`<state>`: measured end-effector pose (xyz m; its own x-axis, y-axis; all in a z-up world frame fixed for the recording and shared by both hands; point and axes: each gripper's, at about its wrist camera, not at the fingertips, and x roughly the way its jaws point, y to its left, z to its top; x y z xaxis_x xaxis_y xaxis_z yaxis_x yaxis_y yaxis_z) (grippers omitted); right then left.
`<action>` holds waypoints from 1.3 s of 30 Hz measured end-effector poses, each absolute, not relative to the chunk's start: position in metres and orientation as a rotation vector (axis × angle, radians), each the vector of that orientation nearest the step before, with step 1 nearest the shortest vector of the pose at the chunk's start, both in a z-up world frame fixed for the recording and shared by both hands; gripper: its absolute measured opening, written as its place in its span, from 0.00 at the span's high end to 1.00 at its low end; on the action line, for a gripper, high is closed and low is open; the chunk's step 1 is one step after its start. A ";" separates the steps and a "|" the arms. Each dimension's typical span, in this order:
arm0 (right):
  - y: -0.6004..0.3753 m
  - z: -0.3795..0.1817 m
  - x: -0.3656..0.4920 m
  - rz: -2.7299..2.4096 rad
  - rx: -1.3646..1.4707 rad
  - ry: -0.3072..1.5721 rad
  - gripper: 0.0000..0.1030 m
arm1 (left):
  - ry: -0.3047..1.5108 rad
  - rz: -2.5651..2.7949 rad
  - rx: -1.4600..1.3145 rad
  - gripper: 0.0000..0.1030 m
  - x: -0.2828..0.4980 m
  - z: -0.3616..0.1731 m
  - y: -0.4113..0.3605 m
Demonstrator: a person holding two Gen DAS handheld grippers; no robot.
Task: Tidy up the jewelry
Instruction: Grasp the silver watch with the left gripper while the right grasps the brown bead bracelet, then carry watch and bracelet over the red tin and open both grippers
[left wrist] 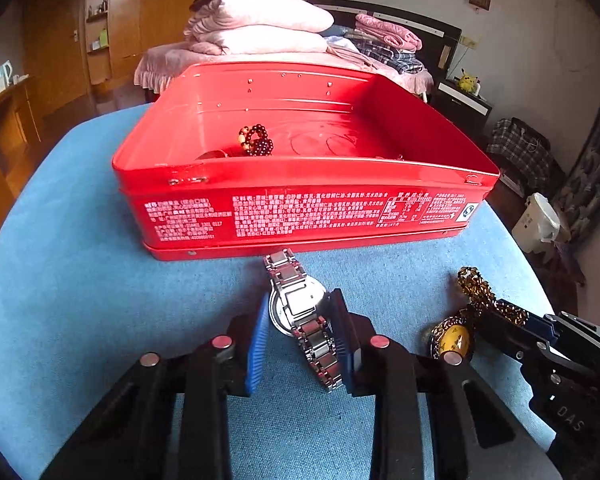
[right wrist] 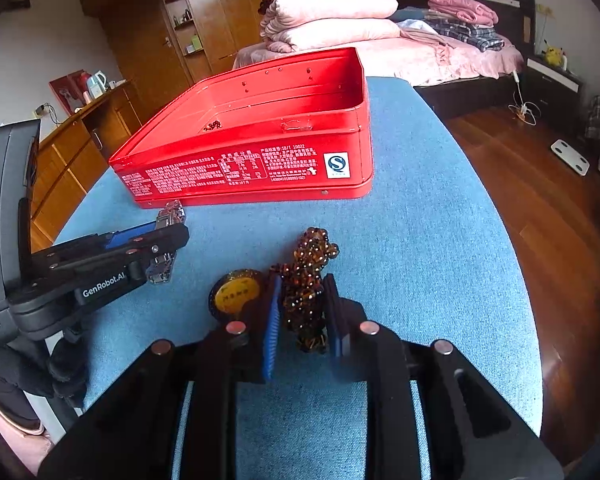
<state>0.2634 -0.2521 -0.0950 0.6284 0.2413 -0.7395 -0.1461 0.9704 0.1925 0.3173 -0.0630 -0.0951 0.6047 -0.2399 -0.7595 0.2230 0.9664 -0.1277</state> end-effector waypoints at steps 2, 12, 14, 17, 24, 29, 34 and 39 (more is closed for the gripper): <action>-0.252 -0.095 0.264 0.218 0.116 0.864 0.77 | 0.881 -0.265 -0.015 0.71 0.314 -0.094 -0.061; -0.243 -0.098 0.270 0.209 0.066 0.863 0.54 | 0.881 -0.263 -0.030 0.71 0.297 -0.093 -0.043; -0.244 -0.098 0.270 0.219 0.073 0.861 0.64 | 0.879 -0.259 -0.036 0.71 0.295 -0.094 -0.039; -0.244 -0.099 0.270 0.241 0.082 0.866 0.80 | 0.876 -0.260 -0.037 0.71 0.291 -0.094 -0.037; -0.246 -0.089 0.258 0.252 0.092 0.815 0.84 | 0.871 -0.261 -0.063 0.71 0.283 -0.093 -0.023; -0.251 -0.075 0.244 0.275 0.131 0.750 0.84 | 0.848 -0.254 -0.073 0.71 0.281 -0.083 -0.018; -0.257 -0.067 0.236 0.285 0.165 0.722 0.84 | 0.829 -0.259 -0.072 0.71 0.276 -0.075 -0.017; -0.261 -0.056 0.223 0.280 0.167 0.685 0.84 | 0.808 -0.267 -0.072 0.71 0.269 -0.067 -0.017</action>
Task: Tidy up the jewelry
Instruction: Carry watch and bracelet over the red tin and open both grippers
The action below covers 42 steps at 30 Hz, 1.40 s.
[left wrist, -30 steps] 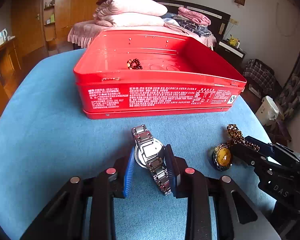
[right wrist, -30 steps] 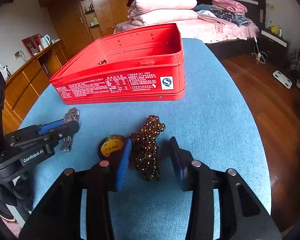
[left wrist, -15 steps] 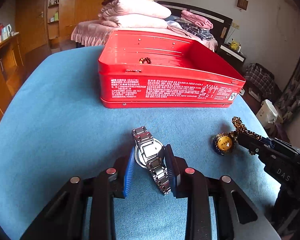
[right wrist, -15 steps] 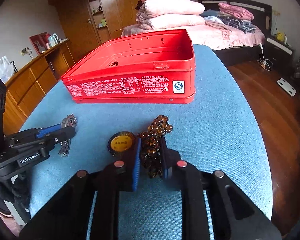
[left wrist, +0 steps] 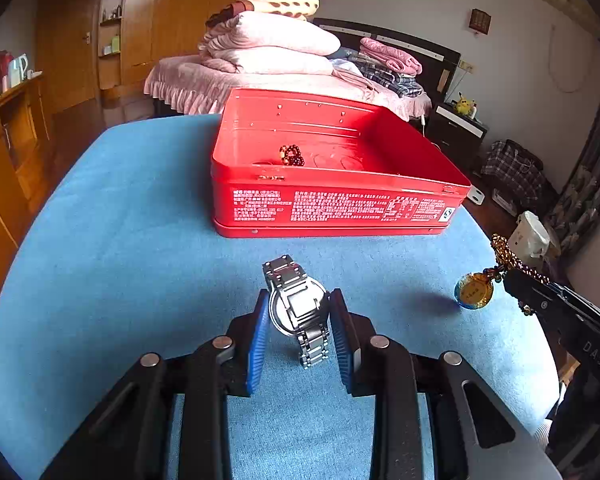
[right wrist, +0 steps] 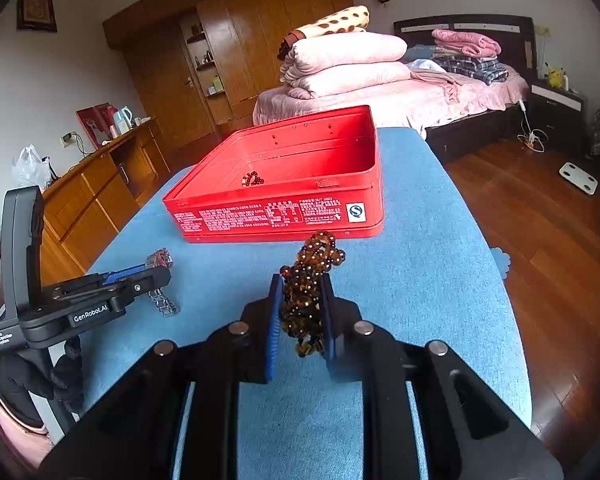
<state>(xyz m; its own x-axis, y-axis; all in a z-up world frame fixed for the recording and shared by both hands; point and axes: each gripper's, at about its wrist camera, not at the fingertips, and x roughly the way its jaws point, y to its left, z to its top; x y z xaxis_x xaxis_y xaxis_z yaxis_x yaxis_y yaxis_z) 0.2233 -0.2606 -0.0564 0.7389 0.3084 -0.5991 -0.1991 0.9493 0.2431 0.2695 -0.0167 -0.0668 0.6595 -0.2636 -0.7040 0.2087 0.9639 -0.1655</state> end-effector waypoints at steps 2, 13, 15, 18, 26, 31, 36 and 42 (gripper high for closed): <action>-0.260 -0.056 0.219 0.275 0.169 0.681 0.84 | 0.799 -0.267 -0.073 0.71 0.266 -0.064 -0.017; -0.250 -0.042 0.222 0.258 0.123 0.654 0.84 | 0.746 -0.261 -0.098 0.71 0.266 -0.042 -0.009; -0.247 -0.039 0.225 0.259 0.116 0.653 0.84 | 0.738 -0.258 -0.094 0.71 0.268 -0.039 -0.009; -0.244 -0.034 0.231 0.260 0.107 0.646 0.84 | 0.733 -0.257 -0.092 0.71 0.274 -0.034 -0.009; -0.234 -0.010 0.259 0.257 0.083 0.618 0.84 | 0.727 -0.251 -0.078 0.71 0.296 -0.023 -0.014; -0.231 -0.001 0.291 0.243 0.088 0.628 0.84 | 0.719 -0.240 -0.055 0.71 0.320 -0.014 -0.017; -0.229 -0.003 0.332 0.218 0.094 0.666 0.84 | 0.738 -0.221 -0.052 0.71 0.356 -0.013 -0.018; -0.223 -0.011 0.368 0.212 0.104 0.700 0.84 | 0.743 -0.242 -0.092 0.71 0.389 -0.013 -0.020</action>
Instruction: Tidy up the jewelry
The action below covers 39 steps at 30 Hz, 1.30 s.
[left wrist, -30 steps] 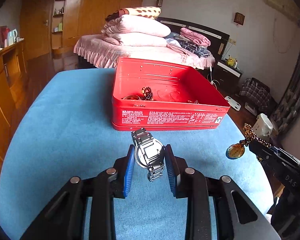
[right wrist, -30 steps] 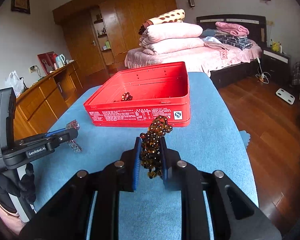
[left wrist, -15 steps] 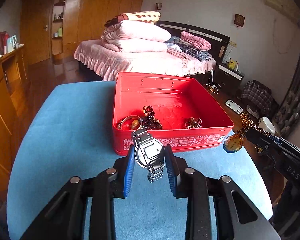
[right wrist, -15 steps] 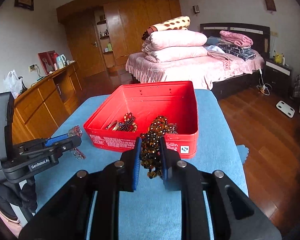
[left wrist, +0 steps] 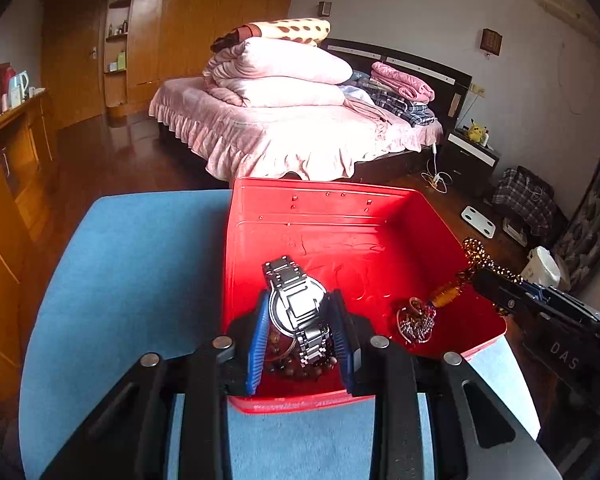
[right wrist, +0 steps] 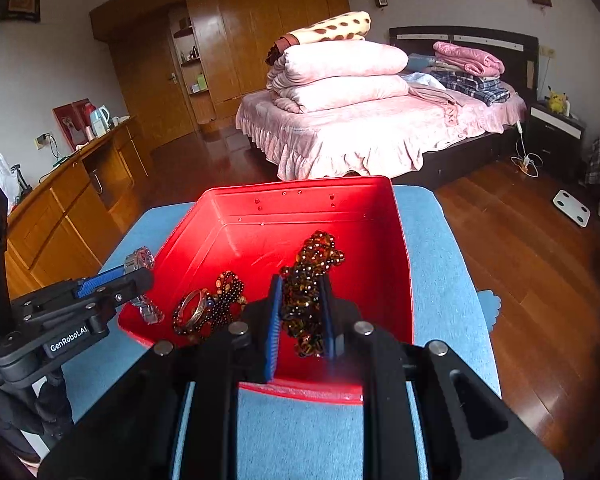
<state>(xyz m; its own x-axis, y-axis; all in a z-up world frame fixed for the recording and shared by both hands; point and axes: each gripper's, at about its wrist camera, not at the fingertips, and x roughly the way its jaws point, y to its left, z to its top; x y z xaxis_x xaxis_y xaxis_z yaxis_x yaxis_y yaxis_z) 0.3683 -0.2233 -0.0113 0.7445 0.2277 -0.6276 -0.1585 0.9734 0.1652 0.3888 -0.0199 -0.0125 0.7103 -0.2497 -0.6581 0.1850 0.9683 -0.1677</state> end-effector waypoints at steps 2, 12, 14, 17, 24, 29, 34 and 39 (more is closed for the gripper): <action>-0.222 -0.013 0.377 0.209 0.103 0.706 0.84 | 0.740 -0.256 -0.100 0.71 0.395 -0.014 -0.023; -0.220 -0.028 0.403 0.187 0.094 0.745 0.70 | 0.788 -0.273 -0.088 0.58 0.425 -0.037 -0.039; -0.223 -0.027 0.402 0.180 0.101 0.743 0.70 | 0.765 -0.268 -0.088 0.56 0.420 -0.033 -0.035; -0.226 -0.023 0.397 0.180 0.109 0.726 0.70 | 0.728 -0.265 -0.083 0.49 0.407 -0.023 -0.032; -0.221 -0.014 0.378 0.183 0.070 0.680 0.68 | 0.670 -0.250 -0.050 0.38 0.379 -0.010 -0.029; -0.219 -0.015 0.366 0.173 0.039 0.670 0.66 | 0.649 -0.239 -0.034 0.33 0.363 -0.007 -0.028; -0.224 -0.018 0.353 0.171 0.035 0.667 0.64 | 0.645 -0.227 -0.031 0.32 0.351 -0.012 -0.023; -0.226 -0.016 0.331 0.178 0.029 0.637 0.57 | 0.627 -0.212 -0.034 0.27 0.336 -0.015 -0.016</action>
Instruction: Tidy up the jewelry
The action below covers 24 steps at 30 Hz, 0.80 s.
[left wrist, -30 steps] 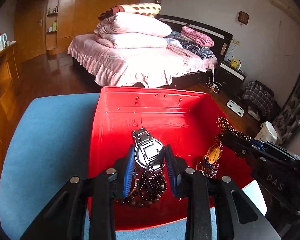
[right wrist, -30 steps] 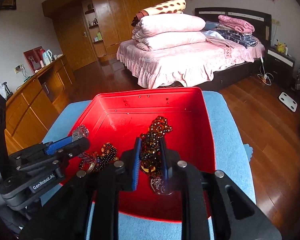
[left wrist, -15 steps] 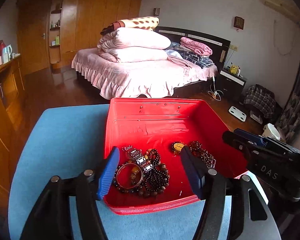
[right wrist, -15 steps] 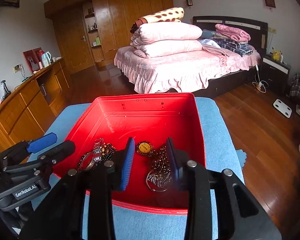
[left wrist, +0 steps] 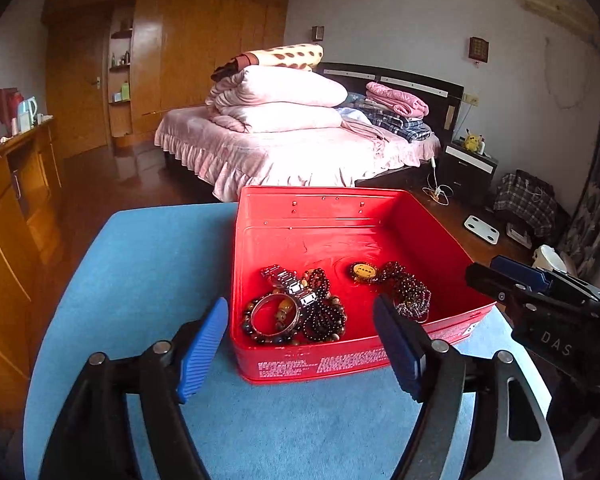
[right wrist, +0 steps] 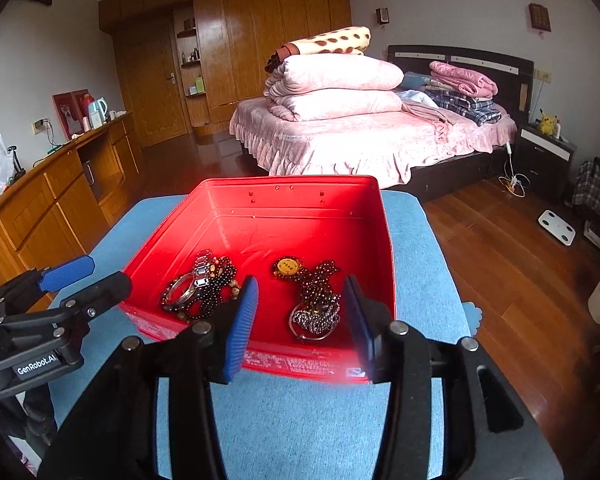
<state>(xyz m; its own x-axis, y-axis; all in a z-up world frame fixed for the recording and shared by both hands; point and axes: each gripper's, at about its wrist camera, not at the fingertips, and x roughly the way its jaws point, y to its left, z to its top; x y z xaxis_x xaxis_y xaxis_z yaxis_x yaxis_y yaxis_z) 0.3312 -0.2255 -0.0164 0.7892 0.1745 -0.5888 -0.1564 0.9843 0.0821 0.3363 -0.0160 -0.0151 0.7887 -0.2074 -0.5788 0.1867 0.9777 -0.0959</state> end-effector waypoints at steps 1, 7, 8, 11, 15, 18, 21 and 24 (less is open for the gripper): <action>-0.226 -0.016 0.327 0.184 0.032 0.629 0.57 | 0.624 -0.211 -0.036 0.26 0.333 -0.016 -0.015; -0.226 -0.011 0.296 0.213 0.045 0.564 0.45 | 0.575 -0.195 -0.045 0.19 0.307 -0.016 -0.007; -0.226 -0.010 0.291 0.215 0.045 0.549 0.45 | 0.563 -0.192 -0.047 0.18 0.303 -0.016 -0.005; -0.228 -0.006 0.279 0.208 0.037 0.509 0.36 | 0.529 -0.182 -0.047 0.15 0.293 -0.012 -0.001; -0.234 -0.004 0.267 0.209 0.044 0.463 0.25 | 0.480 -0.172 -0.047 0.09 0.280 -0.007 0.005; -0.238 -0.003 0.259 0.213 0.055 0.414 0.12 | 0.446 -0.172 -0.049 0.07 0.271 -0.005 0.007; -0.242 0.000 0.253 0.217 0.073 0.377 0.09 | 0.429 -0.181 -0.056 0.06 0.264 -0.005 0.009; -0.247 0.004 0.248 0.205 0.077 0.339 0.08 | 0.409 -0.176 -0.052 0.06 0.260 -0.005 0.011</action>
